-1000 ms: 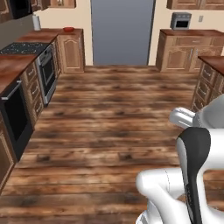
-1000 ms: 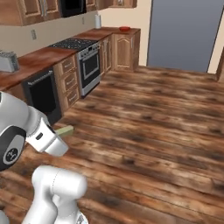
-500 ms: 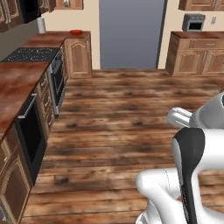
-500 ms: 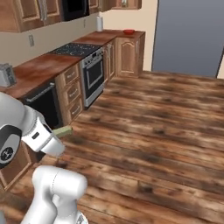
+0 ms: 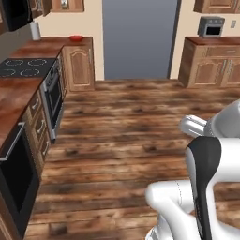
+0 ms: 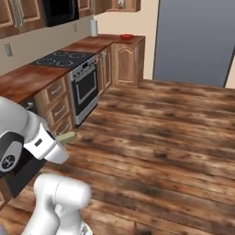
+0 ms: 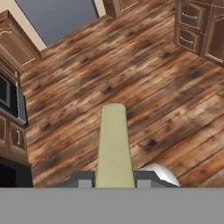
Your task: Pick the egg and butter from the fridge and place them by the bowl for mixing.
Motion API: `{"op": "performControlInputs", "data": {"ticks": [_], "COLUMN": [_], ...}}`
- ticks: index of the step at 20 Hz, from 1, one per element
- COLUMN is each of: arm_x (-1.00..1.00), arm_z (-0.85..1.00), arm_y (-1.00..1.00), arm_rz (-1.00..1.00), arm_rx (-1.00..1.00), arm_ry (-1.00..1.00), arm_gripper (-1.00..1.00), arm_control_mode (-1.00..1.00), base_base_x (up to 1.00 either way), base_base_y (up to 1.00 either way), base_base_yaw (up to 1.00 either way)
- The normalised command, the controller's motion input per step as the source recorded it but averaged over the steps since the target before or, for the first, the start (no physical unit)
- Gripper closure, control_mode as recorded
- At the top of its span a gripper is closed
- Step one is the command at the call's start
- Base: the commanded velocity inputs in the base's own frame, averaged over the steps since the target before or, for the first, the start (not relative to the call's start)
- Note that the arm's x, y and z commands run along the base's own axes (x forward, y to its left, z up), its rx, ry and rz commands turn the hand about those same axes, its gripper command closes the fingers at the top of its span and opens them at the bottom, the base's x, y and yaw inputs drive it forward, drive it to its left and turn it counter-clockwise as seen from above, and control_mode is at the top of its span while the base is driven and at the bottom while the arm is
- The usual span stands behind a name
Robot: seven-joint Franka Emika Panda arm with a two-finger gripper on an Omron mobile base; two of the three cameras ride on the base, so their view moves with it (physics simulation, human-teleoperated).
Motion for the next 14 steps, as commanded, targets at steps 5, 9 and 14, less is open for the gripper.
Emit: {"op": "performControlInputs", "data": {"ticks": [5,9,14], "arm_x": [0.00,0.00,0.00], "arm_z": [0.00,0.00,0.00], "arm_y": [0.00,0.00,0.00], "arm_rz": [0.00,0.00,0.00], "arm_rx": [0.00,0.00,0.00], "arm_ry": [0.00,0.00,0.00], "arm_gripper": [1.00,1.00,1.00], "arm_control_mode": [1.00,1.00,1.00], "base_base_x": [1.00,1.00,1.00], "base_base_y": [0.00,0.04,0.14], "base_base_yaw": [-0.16,-0.08,-0.03]}}
